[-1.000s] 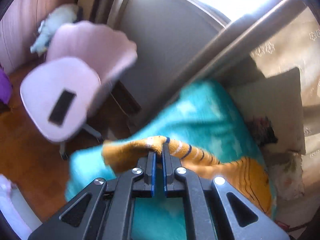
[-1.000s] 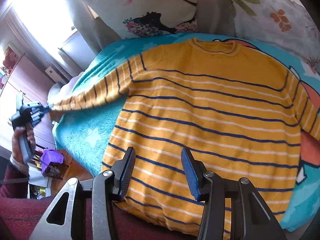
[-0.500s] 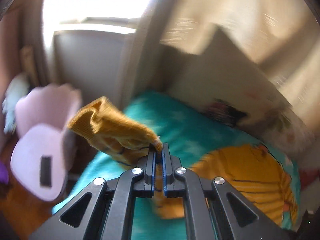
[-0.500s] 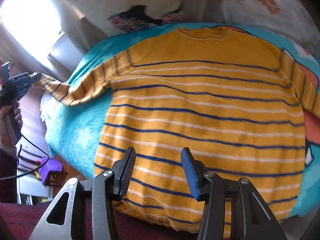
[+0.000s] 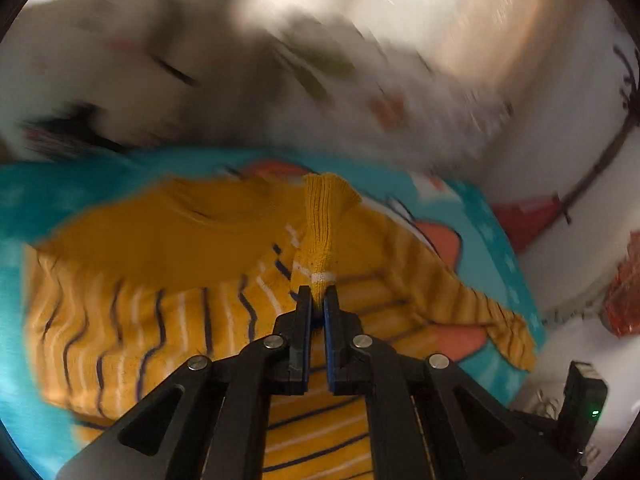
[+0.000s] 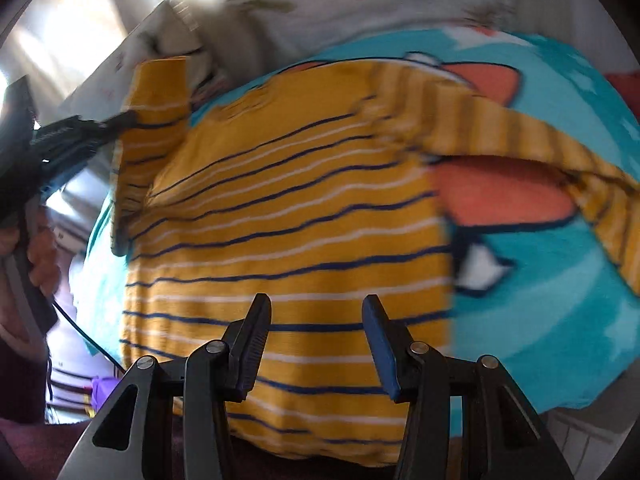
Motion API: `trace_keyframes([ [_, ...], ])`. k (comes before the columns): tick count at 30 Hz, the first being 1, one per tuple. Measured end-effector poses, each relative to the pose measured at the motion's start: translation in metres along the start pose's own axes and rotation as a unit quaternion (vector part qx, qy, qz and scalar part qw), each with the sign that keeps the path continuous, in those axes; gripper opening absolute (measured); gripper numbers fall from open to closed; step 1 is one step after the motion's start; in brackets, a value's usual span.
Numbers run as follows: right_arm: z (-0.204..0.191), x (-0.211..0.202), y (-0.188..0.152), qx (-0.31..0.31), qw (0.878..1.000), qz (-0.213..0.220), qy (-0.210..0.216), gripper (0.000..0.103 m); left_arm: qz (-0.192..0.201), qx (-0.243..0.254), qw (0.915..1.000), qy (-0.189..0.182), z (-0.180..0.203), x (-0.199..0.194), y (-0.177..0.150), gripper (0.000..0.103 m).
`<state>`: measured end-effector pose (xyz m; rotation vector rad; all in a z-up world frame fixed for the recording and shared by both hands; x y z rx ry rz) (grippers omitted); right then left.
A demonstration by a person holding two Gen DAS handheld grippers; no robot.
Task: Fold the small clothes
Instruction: 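Carry the sleeve across the sweater body with the left gripper and release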
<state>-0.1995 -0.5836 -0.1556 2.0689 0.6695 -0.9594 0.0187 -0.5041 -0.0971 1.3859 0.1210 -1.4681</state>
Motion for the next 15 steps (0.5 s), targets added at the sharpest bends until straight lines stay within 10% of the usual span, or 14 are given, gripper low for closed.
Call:
trace_keyframes([
  [6,0.053,-0.020,0.016,-0.001,0.999,0.004,-0.046,0.051,-0.080,0.005,0.9967,-0.011,0.060,0.067,-0.035,0.011],
  [10,0.057,-0.035,0.033,-0.042,0.995,0.018,-0.087,0.056,-0.061,0.017,0.9979,0.013,0.073,0.032,-0.049,0.057],
  [15,0.042,-0.051,0.050,-0.099,0.987,0.042,-0.121,0.061,0.007,0.007,0.9949,0.101,0.071,-0.039,-0.048,0.076],
])
Point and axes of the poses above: each gripper's, at about its wrist camera, not at the fingertips, and x roughly the way its jaws point, z to its right, y to its top, the point moved 4 cm from there along x, roughly the way its jaws point, and after that the axes turned 2 degrees about y, right-handed, at the moved point
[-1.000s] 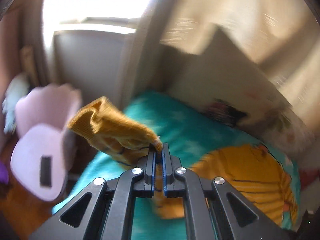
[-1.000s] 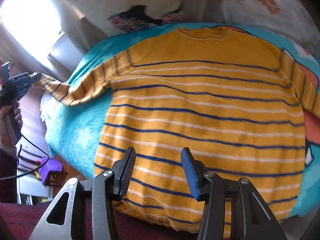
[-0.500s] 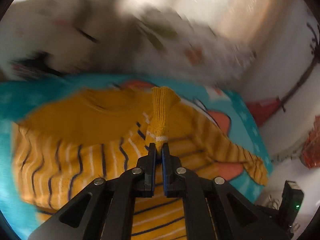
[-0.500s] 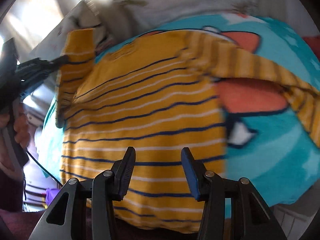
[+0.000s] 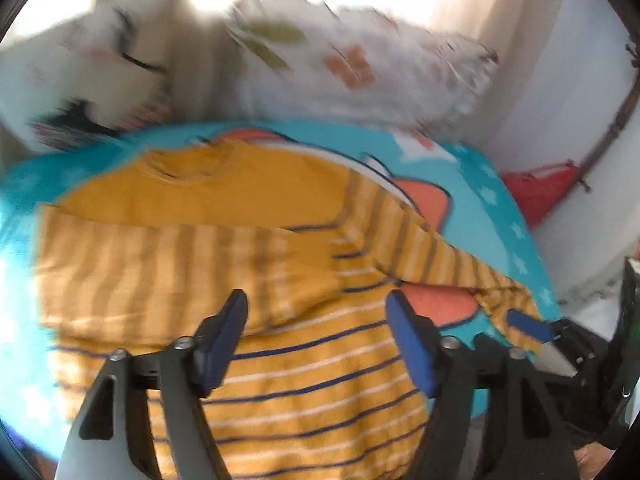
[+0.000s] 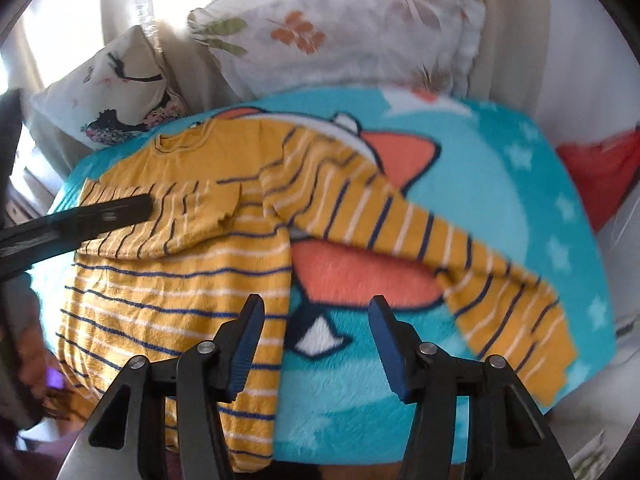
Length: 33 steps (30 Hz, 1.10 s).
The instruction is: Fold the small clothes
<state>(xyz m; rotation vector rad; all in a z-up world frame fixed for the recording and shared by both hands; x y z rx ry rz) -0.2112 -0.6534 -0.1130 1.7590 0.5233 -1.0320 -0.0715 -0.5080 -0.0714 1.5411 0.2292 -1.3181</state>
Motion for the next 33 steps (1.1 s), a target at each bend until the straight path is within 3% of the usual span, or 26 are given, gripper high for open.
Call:
trace_keyframes([
  [5,-0.021,-0.021,0.012,-0.069,0.997,0.033,-0.033,0.068,0.045,-0.010,0.9947,0.093,-0.016,-0.053,-0.009,0.084],
  [8,-0.035,-0.029,0.017,-0.100,0.993,0.045,-0.039,0.070,0.042,-0.023,0.9922,0.115,-0.026,-0.067,-0.018,0.084],
  [14,-0.047,-0.038,0.020,-0.122,0.991,0.045,-0.043,0.071,0.023,-0.036,0.9910,0.127,-0.035,-0.070,-0.040,0.084],
  [33,-0.062,-0.036,0.020,-0.082,0.992,0.021,-0.098,0.075,0.024,0.067,0.9884,0.134,-0.033,-0.077,-0.047,0.084],
])
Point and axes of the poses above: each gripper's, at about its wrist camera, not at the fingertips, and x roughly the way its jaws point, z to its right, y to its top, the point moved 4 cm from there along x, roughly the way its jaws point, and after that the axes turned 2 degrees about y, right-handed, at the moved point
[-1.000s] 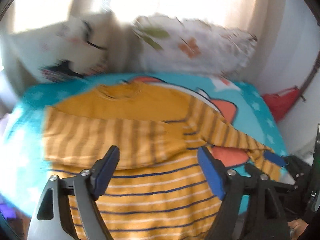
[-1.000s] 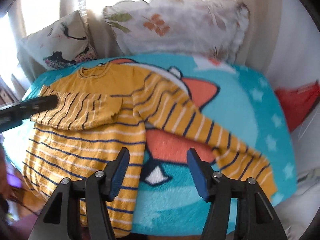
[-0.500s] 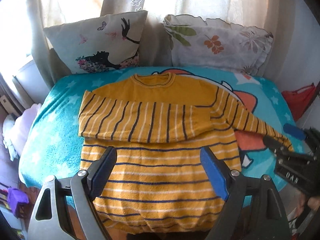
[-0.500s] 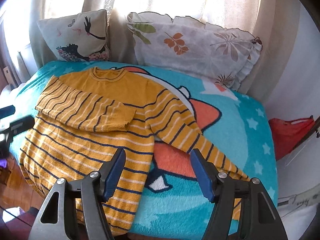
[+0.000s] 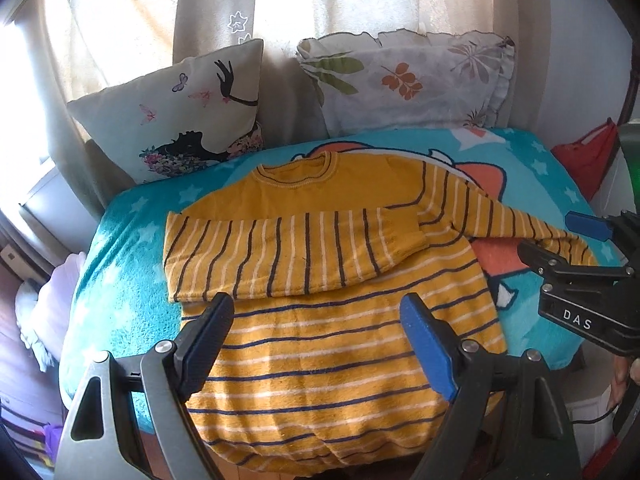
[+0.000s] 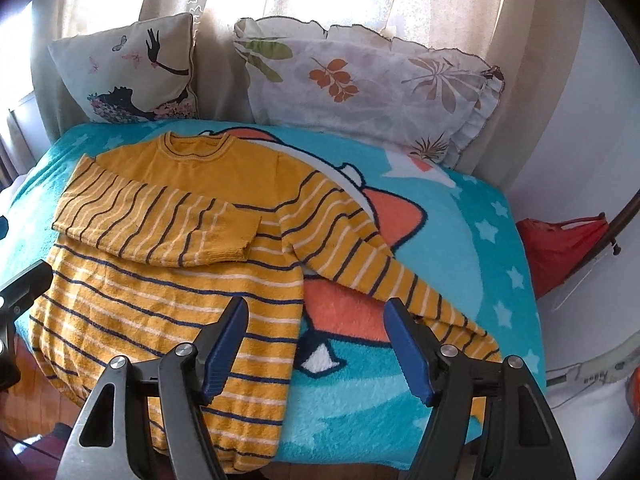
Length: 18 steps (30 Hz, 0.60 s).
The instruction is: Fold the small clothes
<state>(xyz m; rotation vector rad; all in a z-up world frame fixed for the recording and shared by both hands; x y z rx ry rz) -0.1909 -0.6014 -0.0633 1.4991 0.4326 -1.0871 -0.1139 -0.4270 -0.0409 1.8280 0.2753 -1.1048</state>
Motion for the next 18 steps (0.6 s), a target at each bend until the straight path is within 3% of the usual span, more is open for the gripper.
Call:
trace_keyframes([
  [18,-0.040,0.011,-0.005,-0.008,0.999,-0.037,-0.023,0.077,-0.025,-0.007,0.9997,-0.001,-0.034,0.009,-0.013,0.084],
])
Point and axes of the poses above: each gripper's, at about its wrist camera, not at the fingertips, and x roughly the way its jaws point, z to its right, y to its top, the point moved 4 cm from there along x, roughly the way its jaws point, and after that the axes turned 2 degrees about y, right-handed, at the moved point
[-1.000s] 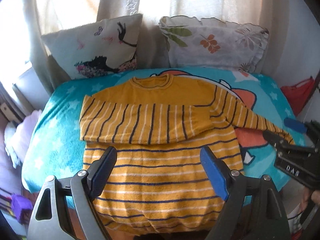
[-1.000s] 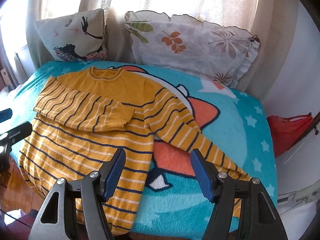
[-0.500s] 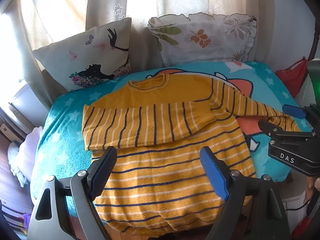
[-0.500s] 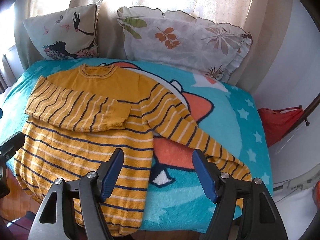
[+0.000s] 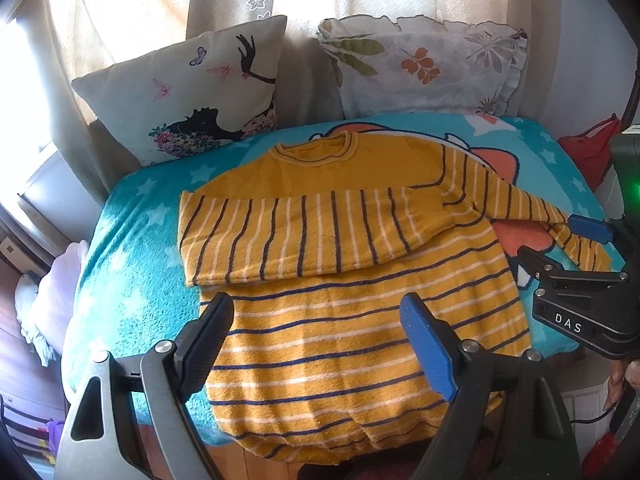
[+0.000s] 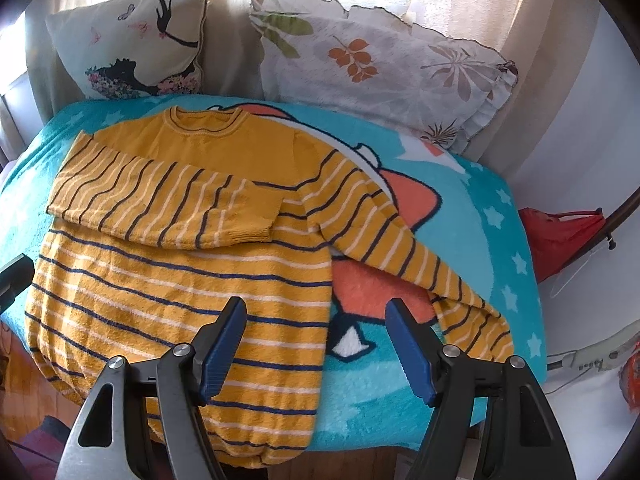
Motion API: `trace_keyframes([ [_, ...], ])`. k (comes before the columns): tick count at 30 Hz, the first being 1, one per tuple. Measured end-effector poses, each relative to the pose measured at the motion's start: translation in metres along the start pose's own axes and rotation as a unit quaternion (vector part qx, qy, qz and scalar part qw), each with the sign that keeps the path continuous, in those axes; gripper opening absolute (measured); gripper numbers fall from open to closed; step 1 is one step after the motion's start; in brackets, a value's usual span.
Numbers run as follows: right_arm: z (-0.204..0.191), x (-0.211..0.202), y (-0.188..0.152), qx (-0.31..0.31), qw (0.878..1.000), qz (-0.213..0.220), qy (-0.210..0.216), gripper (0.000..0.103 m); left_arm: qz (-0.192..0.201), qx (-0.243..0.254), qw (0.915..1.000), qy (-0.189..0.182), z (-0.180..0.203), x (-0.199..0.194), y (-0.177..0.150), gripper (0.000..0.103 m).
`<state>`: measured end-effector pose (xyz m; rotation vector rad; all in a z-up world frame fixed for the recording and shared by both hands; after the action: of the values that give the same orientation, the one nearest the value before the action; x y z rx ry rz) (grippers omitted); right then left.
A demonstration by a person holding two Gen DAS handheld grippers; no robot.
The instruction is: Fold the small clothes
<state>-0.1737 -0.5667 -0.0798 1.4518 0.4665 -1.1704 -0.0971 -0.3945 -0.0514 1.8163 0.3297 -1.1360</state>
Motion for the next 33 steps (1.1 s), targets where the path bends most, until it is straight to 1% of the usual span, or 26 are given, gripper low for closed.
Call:
trace_keyframes([
  [17,-0.017,0.003,0.001,-0.016,1.000,-0.007,-0.011,0.079,-0.007,0.009,0.9999,-0.002,-0.002,0.005,0.000,0.084],
  [27,-0.015,0.005,0.001,-0.019,1.000,-0.006,-0.012,0.079,-0.014,0.010,0.9999,0.000,0.001,0.008,-0.002,0.084],
  [33,-0.009,0.014,-0.002,-0.014,1.000,-0.015,-0.002,0.079,-0.022,0.005,0.9997,0.004,0.005,0.013,-0.003,0.084],
])
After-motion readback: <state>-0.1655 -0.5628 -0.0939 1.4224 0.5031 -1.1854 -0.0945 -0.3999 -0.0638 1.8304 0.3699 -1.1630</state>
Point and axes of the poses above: each gripper's, at about its wrist camera, not at the fingertips, and x roughly the way its jaws point, z to its right, y to its top, the point moved 4 cm from there along x, roughly the way its jaws point, and after that the axes turned 2 degrees about y, right-handed, at the moved point
